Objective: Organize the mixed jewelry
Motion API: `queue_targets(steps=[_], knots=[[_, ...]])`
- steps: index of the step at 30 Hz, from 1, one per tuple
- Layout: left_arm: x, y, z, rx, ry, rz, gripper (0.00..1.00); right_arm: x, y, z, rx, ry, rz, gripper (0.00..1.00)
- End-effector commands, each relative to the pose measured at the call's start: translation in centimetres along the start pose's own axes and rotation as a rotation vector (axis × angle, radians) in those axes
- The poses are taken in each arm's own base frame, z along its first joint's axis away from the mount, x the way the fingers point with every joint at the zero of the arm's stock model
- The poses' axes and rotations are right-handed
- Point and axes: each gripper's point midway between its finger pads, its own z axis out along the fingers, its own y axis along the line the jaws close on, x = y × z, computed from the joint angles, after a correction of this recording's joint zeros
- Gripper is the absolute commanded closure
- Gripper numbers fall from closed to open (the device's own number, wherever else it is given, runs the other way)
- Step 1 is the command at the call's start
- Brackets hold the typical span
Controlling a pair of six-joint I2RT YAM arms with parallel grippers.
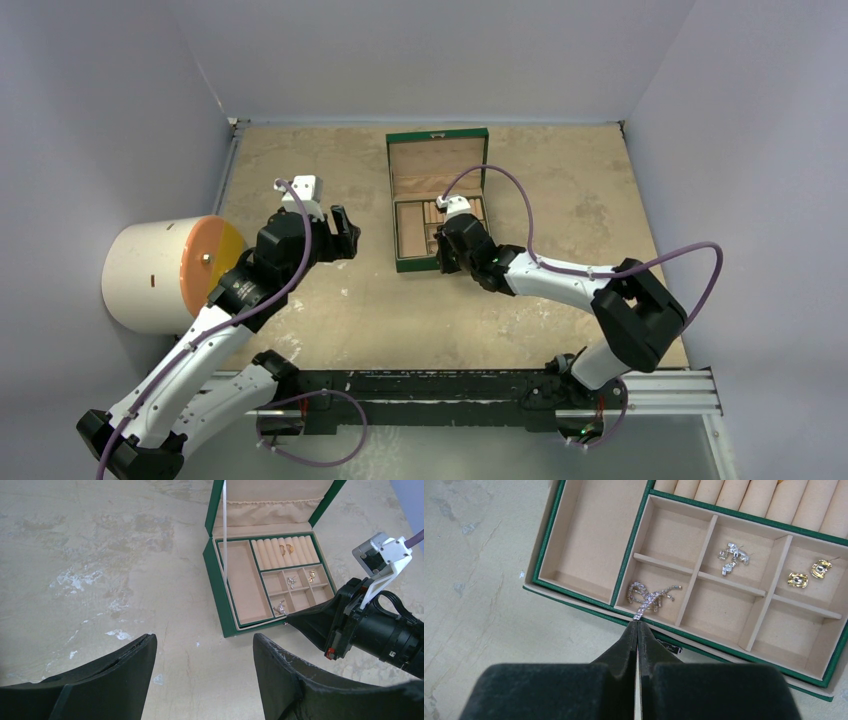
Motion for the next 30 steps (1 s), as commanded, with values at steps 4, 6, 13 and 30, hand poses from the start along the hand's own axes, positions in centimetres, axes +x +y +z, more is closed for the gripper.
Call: queue_targets(steps=[4, 6, 13, 30], knots=[[-1.2, -0.1, -0.2, 0.011, -0.041, 0.003, 0.3, -4.7, -0.2, -0.2, 0.039, -0.134, 0.031, 1.0], [-1.2, -0.2, -0.3, 0.011, -0.042, 0.003, 0.3, -4.9, -0.1, -0.4, 0.035, -0.139, 0.032, 1.0], [-1.2, -0.1, -0.2, 0.011, -0.041, 0.003, 0.3, -5.2, -0.2, -0.5, 0.039, -0.147, 0.033, 1.0], [-1.2, -0.1, -0.3, 0.011, -0.041, 0.003, 0.3, -8.2, -1.1, -1.7, 0.081, -0.204, -0.023, 1.0]])
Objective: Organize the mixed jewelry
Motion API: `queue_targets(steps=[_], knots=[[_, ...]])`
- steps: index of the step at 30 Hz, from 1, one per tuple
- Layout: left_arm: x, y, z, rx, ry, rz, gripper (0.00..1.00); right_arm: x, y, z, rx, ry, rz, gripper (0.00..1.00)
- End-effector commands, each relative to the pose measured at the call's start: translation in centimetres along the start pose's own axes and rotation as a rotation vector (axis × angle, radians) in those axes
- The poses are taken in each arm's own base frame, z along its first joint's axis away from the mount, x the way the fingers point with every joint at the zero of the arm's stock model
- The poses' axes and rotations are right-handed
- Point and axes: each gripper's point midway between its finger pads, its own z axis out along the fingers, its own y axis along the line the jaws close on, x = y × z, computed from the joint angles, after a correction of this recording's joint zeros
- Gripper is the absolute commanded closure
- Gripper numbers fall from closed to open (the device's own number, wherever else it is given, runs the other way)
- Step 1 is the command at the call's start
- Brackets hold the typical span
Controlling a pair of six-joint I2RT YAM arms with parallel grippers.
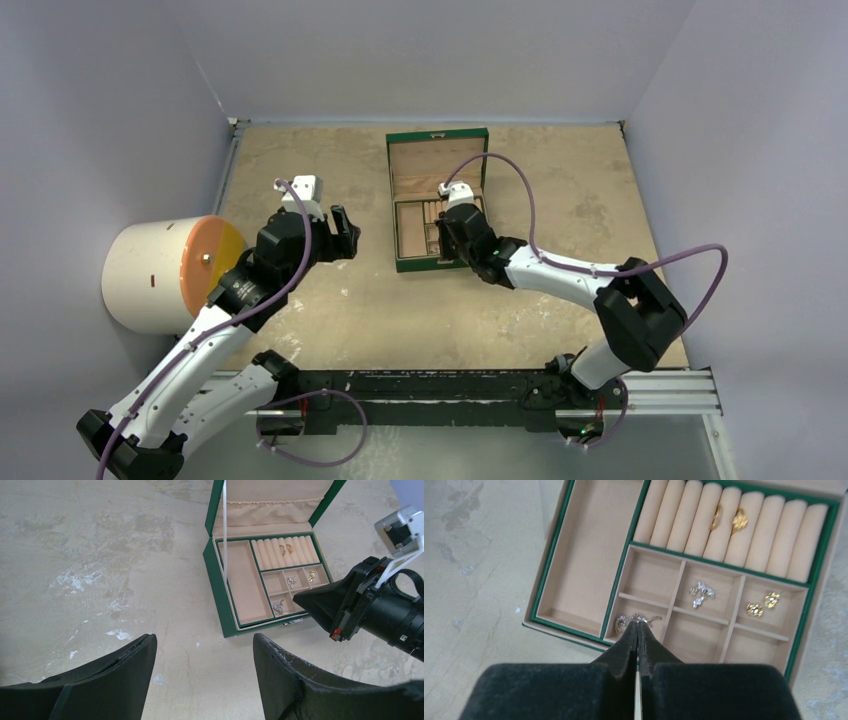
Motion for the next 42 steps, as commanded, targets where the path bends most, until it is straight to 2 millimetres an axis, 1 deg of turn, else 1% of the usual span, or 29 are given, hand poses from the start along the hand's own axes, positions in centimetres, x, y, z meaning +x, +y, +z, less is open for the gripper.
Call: queue_targets(steps=[1, 5, 6, 14, 18, 20, 21, 27, 31, 33, 34, 37, 40, 42], knots=[[-1.2, -0.2, -0.2, 0.011, -0.041, 0.003, 0.3, -6.0, -0.5, -1.6, 0.035, -0.138, -0.039, 1.0], [-1.2, -0.2, -0.3, 0.011, -0.041, 0.003, 0.3, -9.3, -2.1, -3.2, 0.093, -0.211, -0.085, 1.0], [-1.2, -0.2, -0.2, 0.011, -0.041, 0.003, 0.3, -10.4, -2.5, -3.7, 0.103, -0.236, -0.092, 1.0], [-1.1, -0.1, -0.1, 0.007, -0.037, 0.006, 0.3, -16.1, -6.6, -5.5, 0.234, -0.354, -0.157, 1.0], [-1.0, -0.1, 0.1, 0.003, -0.033, 0.007, 0.3, -18.7, -9.5, -5.9, 0.301, -0.406, -0.175, 1.0], [-1.0, -0.1, 0.2, 0.003, -0.029, 0.009, 0.3, -19.7, -11.4, -5.8, 0.331, -0.423, -0.16, 1.0], [-1.0, -0.1, 0.2, 0.003, -0.029, 0.009, 0.3, -20.2, -12.6, -5.6, 0.351, -0.427, -0.145, 1.0], [-1.0, -0.1, 0.2, 0.003, -0.028, 0.009, 0.3, -21.8, -16.8, -3.5, 0.366, -0.414, -0.066, 1.0], [-1.1, -0.2, 0.2, 0.007, -0.031, 0.008, 0.3, -22.8, -19.0, -2.2, 0.329, -0.414, 0.025, 1.0], [-1.1, -0.2, 0.2, 0.01, -0.029, 0.008, 0.3, -23.1, -19.8, -1.2, 0.288, -0.405, 0.076, 1.0], [-1.1, -0.2, 0.2, 0.011, -0.03, 0.006, 0.3, -23.1, -20.2, -0.5, 0.264, -0.396, 0.1, 1.0], [-1.1, -0.3, 0.1, 0.018, -0.031, 0.004, 0.3, -23.2, -20.7, 2.0, 0.168, -0.362, 0.146, 1.0], [-1.2, -0.4, -0.1, 0.022, -0.037, 0.0, 0.3, -23.4, -20.7, 4.8, 0.046, -0.297, 0.199, 1.0], [-1.4, -0.3, -0.4, 0.021, -0.046, -0.003, 0.3, -23.7, -20.6, 6.1, -0.013, -0.276, 0.243, 1.0]])
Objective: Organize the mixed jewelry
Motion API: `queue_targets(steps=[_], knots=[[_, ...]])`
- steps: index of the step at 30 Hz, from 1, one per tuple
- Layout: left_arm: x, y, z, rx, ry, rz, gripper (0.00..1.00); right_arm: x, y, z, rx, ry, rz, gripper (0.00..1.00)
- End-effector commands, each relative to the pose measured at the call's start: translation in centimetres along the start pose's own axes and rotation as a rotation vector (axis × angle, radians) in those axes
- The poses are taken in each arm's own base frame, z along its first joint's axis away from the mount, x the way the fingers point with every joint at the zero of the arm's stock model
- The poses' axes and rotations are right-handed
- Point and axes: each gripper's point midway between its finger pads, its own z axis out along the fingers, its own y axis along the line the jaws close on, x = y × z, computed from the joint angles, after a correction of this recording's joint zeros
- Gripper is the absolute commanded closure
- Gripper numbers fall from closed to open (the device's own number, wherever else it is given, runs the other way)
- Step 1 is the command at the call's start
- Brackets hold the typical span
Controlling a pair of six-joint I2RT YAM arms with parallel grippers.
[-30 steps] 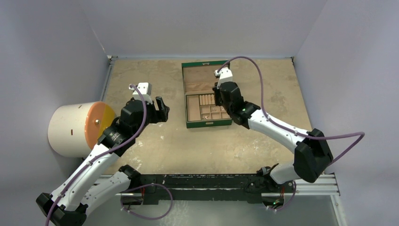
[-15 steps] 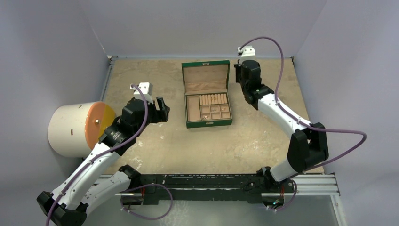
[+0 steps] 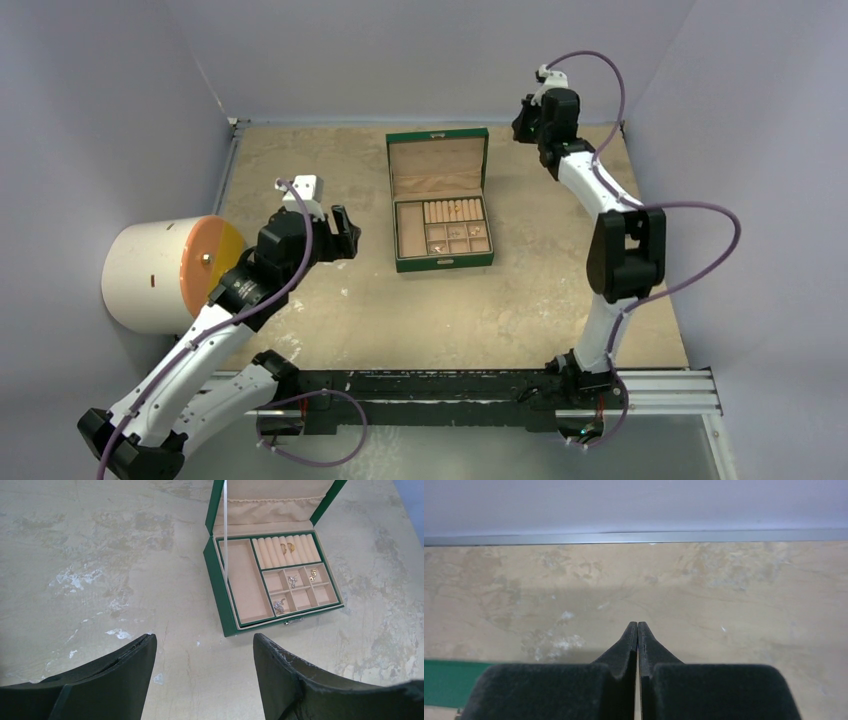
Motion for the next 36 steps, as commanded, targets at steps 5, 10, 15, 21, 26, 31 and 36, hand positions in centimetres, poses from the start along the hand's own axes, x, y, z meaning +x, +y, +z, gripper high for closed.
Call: queue_targets(steps=[5, 10, 15, 21, 26, 31, 36], knots=[[-1.9, 0.0, -1.0, 0.012, -0.075, -0.013, 0.27, -0.2, 4.2, 3.6, -0.299, 0.091, 0.206, 1.0], [-1.8, 0.0, -1.0, 0.011, -0.072, -0.013, 0.27, 0.7, 7.9, 4.2, -0.55, 0.143, 0.278, 1.0], [-2.0, 0.2, -1.1, 0.001, -0.079, -0.018, 0.21, 0.9, 10.1, 3.7, -0.715, 0.148, 0.321, 1.0], [-2.1, 0.2, -1.2, 0.0, -0.085, -0.022, 0.16, 1.6, 11.4, 1.5, -0.833, 0.171, 0.329, 1.0], [-2.2, 0.3, -1.3, -0.001, -0.089, -0.025, 0.14, 1.7, 12.4, -1.5, -0.929, 0.16, 0.324, 1.0], [-2.2, 0.2, -1.3, 0.0, -0.09, -0.028, 0.12, 2.3, 12.6, -4.1, -0.932, 0.157, 0.318, 1.0], [-2.1, 0.2, -1.3, 0.001, -0.088, -0.029, 0.11, 3.6, 12.6, -6.2, -0.908, 0.169, 0.309, 1.0]])
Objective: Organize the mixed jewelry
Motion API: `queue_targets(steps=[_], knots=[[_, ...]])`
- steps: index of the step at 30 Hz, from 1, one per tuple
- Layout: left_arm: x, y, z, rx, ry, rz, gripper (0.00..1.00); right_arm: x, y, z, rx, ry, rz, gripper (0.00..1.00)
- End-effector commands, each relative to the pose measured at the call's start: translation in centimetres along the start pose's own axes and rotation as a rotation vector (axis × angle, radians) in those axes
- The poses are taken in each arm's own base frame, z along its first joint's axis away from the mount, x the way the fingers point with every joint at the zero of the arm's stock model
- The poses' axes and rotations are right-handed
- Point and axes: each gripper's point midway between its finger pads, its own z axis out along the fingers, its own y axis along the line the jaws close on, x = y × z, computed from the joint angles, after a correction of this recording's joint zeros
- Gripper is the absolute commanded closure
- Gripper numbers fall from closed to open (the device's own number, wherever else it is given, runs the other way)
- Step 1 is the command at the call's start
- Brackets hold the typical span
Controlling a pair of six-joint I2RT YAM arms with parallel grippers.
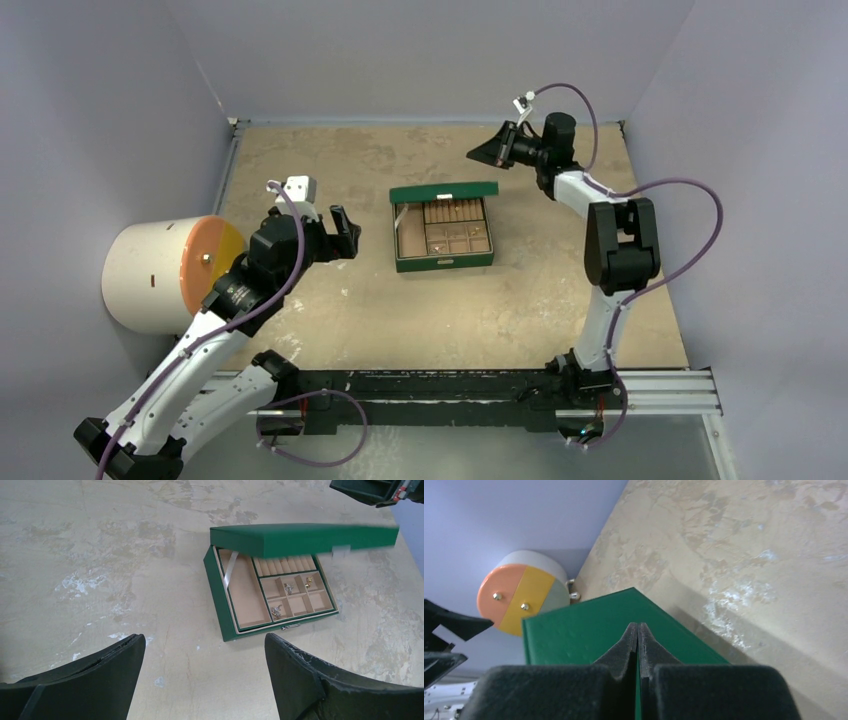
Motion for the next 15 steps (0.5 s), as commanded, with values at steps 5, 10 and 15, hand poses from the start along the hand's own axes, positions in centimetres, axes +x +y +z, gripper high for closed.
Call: queue_targets(steps=[5, 10, 15], knots=[[-1.1, -0.1, -0.2, 0.003, -0.041, -0.015, 0.1, 2.2, 4.5, -1.5, -0.005, 0.013, -0.125, 1.0], [-0.9, -0.3, -0.1, 0.015, -0.033, -0.014, 0.1, 4.7, 5.6, -1.8, 0.084, 0.049, -0.177, 1.0], [-0.5, -1.2, 0.3, 0.06, -0.019, -0.018, 0.08, 6.7, 6.8, -2.4, 0.201, 0.071, -0.244, 1.0]])
